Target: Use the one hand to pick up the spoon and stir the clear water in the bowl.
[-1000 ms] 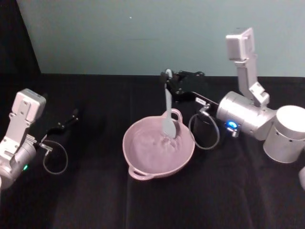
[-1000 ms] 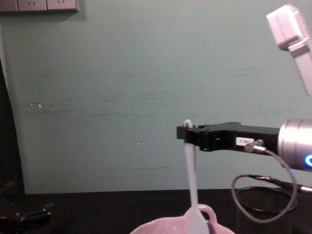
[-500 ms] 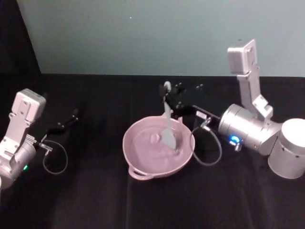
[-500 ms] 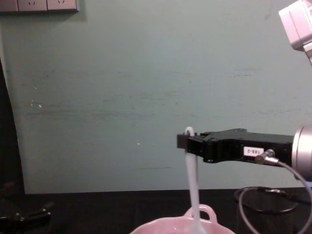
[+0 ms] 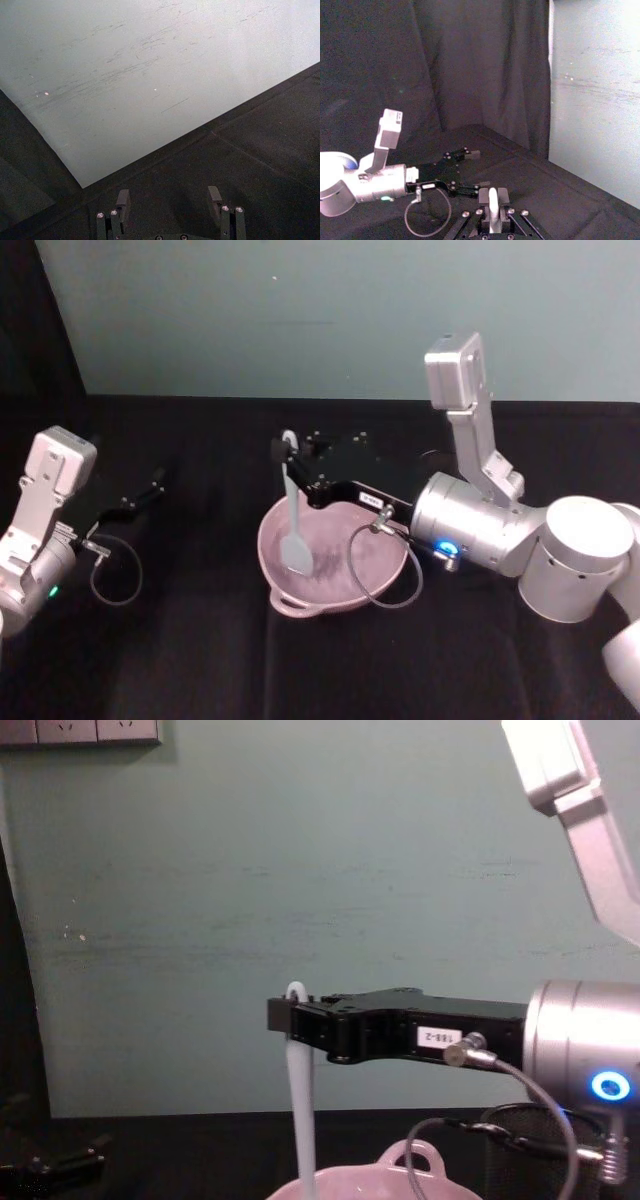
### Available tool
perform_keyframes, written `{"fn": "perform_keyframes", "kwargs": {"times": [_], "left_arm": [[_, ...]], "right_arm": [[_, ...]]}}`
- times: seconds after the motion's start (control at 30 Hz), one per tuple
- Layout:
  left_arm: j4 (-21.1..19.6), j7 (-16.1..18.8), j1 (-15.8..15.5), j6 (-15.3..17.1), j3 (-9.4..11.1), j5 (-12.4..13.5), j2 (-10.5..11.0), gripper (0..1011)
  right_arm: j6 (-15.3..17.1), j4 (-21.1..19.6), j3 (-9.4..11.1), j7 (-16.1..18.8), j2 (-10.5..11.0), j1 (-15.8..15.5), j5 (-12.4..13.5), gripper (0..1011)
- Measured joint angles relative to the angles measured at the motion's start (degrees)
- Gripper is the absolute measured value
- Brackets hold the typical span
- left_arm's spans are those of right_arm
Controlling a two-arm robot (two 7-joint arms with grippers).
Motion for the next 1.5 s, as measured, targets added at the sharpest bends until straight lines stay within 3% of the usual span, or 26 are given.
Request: {"fn": "perform_keyframes", "kwargs": {"times": [0.3,0.53,0.7,0.93,1.1,1.5], "left_arm": [[0.0,0.0,0.0,0.0,0.0,0.0,0.0,1011],[0.0,0.0,0.0,0.0,0.0,0.0,0.0,1011],[0.0,0.0,0.0,0.0,0.0,0.0,0.0,1011],[0.0,0.0,0.0,0.0,0.0,0.0,0.0,1011],[0.0,0.0,0.0,0.0,0.0,0.0,0.0,1011],[0.0,0.0,0.0,0.0,0.0,0.0,0.0,1011]], "right_arm": [[-1.2,5.0,-0.6,0.5,-2.3,2.7,0.9,112],[-2.0,9.6,0.9,0.6,-2.9,4.8,2.2,111],[-2.3,11.2,2.4,-0.4,-1.8,5.5,2.2,111],[-2.4,9.1,5.0,-2.1,0.7,3.8,2.3,112],[-2.0,6.9,5.7,-2.6,1.9,2.4,2.2,111],[-0.4,0.7,4.6,-2.2,3.6,-0.9,1.7,111]]}}
